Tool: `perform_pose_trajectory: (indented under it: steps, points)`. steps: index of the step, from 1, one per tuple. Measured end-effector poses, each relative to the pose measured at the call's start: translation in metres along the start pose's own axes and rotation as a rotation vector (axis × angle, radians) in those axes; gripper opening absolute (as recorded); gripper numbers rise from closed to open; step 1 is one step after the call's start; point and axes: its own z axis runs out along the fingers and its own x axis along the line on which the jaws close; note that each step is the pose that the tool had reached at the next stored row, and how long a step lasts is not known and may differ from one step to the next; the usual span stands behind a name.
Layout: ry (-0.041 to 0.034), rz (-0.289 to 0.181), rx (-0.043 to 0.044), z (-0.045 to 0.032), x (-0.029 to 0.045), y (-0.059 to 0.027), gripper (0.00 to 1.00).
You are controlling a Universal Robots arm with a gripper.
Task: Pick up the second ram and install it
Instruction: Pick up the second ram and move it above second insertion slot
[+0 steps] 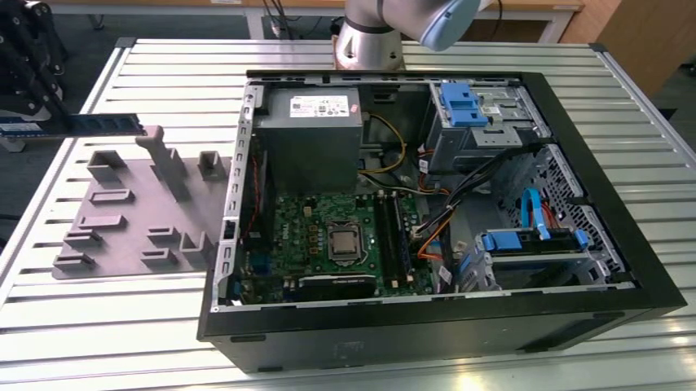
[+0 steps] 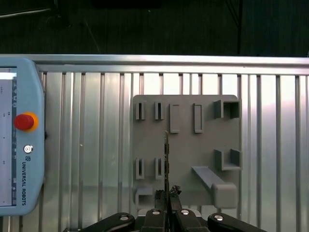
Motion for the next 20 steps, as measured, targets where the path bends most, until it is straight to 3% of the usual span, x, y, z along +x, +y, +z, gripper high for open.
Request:
perform_pose_trajectory:
  steps: [20]
  points:
    - [0.0000, 0.000, 0.0000, -0.0005, -0.0001, -0.0280, 0.14]
